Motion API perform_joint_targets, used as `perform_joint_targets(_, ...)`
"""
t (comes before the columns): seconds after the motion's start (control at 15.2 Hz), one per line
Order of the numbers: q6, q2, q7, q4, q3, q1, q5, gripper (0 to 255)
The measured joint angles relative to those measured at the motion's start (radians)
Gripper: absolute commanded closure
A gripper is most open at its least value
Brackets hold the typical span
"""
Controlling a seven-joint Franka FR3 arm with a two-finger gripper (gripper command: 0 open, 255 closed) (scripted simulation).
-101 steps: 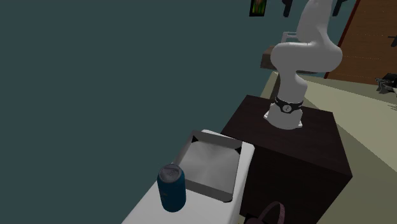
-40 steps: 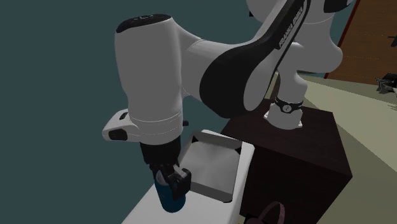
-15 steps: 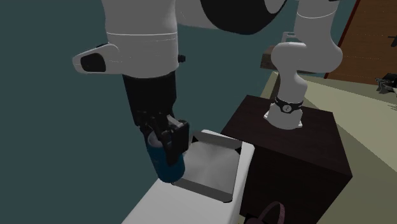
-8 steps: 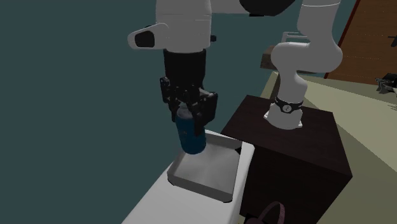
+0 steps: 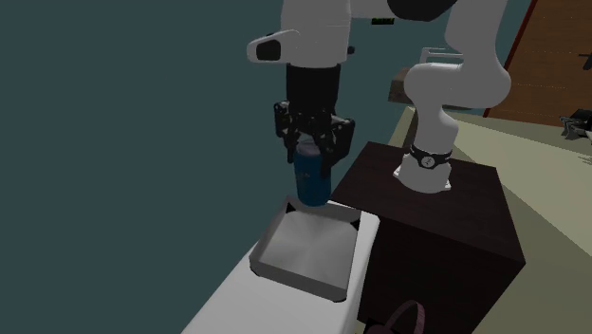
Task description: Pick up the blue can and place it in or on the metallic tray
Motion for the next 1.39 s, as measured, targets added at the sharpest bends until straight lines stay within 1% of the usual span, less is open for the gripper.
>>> perform_joint_targets(0.99, 0.196, 0.089, -0.021, -0.111, -0.001, -0.003, 0.030, 255)
perform_joint_targets(1.39, 0.213, 0.099, -0.022, -0.117, 0.000, -0.003, 0.034, 255)
